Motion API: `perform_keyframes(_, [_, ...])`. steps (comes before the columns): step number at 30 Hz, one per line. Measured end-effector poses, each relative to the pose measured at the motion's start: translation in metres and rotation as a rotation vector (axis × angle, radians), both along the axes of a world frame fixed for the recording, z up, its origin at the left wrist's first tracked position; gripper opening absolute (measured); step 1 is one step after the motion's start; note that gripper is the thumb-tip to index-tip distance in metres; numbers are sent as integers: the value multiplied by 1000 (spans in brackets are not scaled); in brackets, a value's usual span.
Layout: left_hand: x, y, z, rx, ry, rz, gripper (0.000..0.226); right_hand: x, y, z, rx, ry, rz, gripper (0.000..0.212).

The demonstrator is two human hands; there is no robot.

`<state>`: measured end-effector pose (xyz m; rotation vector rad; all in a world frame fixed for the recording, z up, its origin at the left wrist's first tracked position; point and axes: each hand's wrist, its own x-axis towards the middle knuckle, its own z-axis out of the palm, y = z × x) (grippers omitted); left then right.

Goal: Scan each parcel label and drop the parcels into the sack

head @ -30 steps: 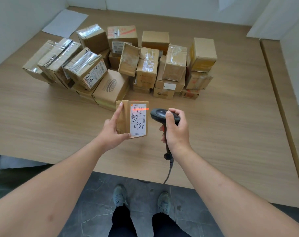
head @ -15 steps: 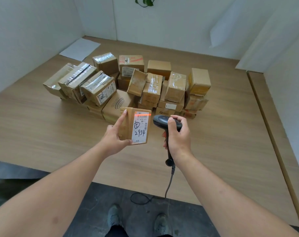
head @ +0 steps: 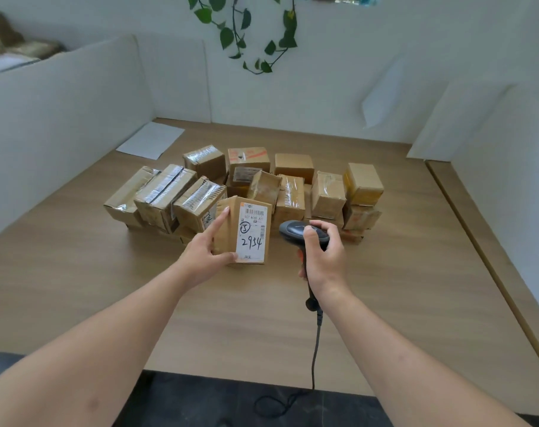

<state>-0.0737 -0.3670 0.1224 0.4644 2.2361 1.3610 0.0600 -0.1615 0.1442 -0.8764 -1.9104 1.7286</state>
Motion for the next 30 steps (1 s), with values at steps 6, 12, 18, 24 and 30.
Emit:
perform_keyframes(6, [6, -36, 25, 51, 15, 103, 91, -21, -35, 15, 60, 27, 134, 37])
perform_keyframes(12, [47, -82, 31, 68, 33, 279, 75, -27, -79, 17, 102, 85, 358, 31])
perform_keyframes(18, [115, -135, 30, 89, 12, 418, 67, -15, -134, 2, 98, 81, 603, 21])
perform_keyframes(24, [181, -204, 9, -23, 38, 670, 72, 13, -207, -15, 67, 70, 825, 22])
perform_keyframes(30, [240, -283, 3, -33, 15, 895, 71, 36, -288, -26, 45, 52, 1019, 24])
